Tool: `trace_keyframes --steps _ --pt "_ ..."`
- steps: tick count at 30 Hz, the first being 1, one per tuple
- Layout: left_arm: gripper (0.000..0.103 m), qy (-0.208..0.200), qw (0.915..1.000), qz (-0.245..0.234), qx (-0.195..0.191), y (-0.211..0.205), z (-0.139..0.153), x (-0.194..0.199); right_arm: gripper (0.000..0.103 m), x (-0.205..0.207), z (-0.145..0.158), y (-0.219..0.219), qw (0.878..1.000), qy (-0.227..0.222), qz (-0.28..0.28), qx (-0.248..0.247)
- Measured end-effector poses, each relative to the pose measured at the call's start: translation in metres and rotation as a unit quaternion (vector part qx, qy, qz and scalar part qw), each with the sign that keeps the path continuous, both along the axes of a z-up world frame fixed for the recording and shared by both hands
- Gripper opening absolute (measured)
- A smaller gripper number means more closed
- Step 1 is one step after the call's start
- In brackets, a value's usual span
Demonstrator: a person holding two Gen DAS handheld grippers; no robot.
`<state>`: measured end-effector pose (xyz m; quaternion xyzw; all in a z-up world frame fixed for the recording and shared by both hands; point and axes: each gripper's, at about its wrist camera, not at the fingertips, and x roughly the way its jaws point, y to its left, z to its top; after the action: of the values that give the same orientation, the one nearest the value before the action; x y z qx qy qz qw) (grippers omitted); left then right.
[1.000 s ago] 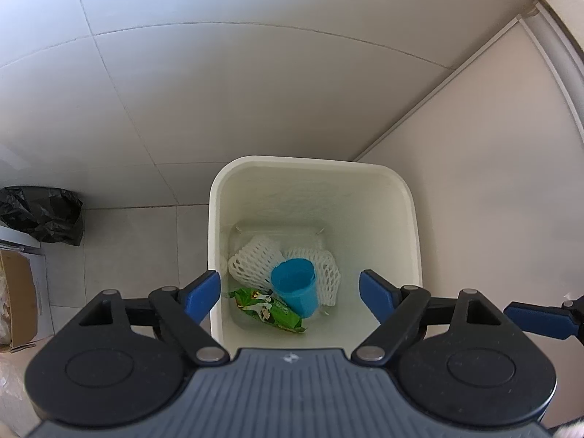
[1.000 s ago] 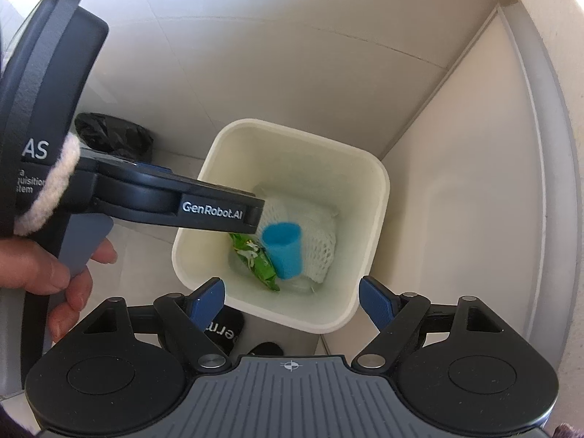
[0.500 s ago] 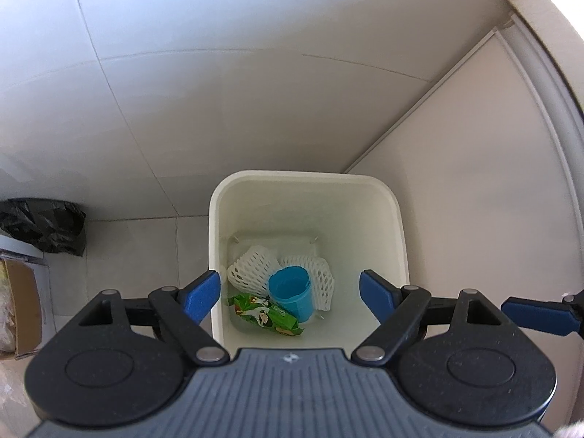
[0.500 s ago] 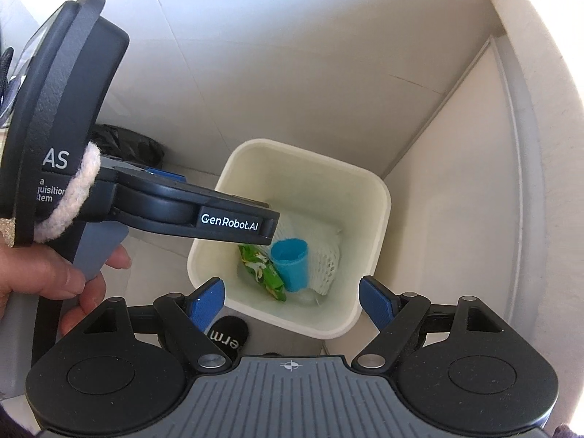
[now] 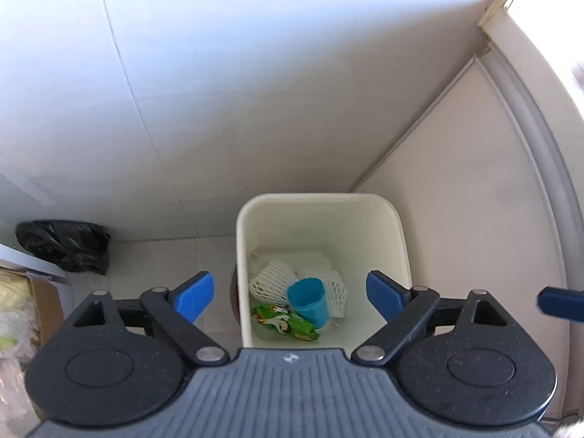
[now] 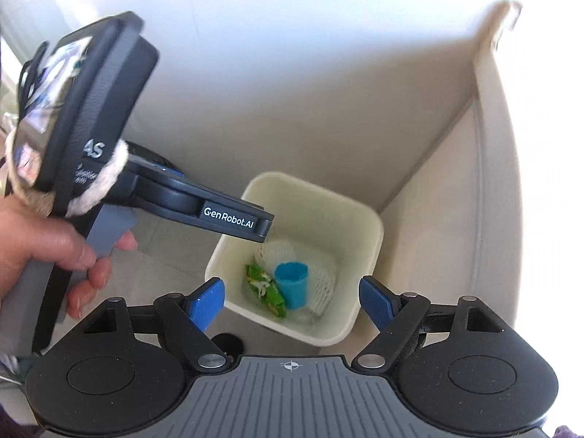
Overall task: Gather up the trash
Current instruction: 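Raise both open grippers from the bin back toward the counter litter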
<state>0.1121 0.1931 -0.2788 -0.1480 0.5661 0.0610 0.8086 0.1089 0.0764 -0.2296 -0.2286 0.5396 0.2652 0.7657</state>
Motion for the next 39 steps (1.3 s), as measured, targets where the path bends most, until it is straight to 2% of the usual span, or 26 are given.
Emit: trace_keyframes --steps 5,11,15,24,30,39 --pt "0.097 -0.019 0.9997 0.011 0.012 0.003 0.026 0.001 0.087 -0.01 0.03 -0.01 0.999 -0.045 0.019 0.011" --pt "0.101 -0.051 0.9984 0.005 0.024 -0.005 0.057 0.002 0.088 -0.015 0.064 -0.036 0.997 -0.077 -0.007 0.031" --pt "0.102 -0.073 0.9971 -0.003 0.023 -0.016 0.077 0.002 0.091 -0.023 0.085 -0.056 0.992 -0.124 -0.016 0.023" --pt "0.102 -0.109 0.9935 -0.032 0.015 -0.053 0.109 0.011 0.093 -0.033 0.097 -0.118 0.982 -0.184 -0.037 -0.01" --pt "0.102 -0.13 0.9894 -0.064 0.011 -0.083 0.128 0.022 0.094 -0.027 0.1 -0.167 0.975 -0.201 -0.095 -0.023" --pt "0.102 -0.156 0.9805 -0.119 -0.005 -0.138 0.149 0.047 0.094 -0.017 0.12 -0.237 0.958 -0.232 -0.164 -0.042"
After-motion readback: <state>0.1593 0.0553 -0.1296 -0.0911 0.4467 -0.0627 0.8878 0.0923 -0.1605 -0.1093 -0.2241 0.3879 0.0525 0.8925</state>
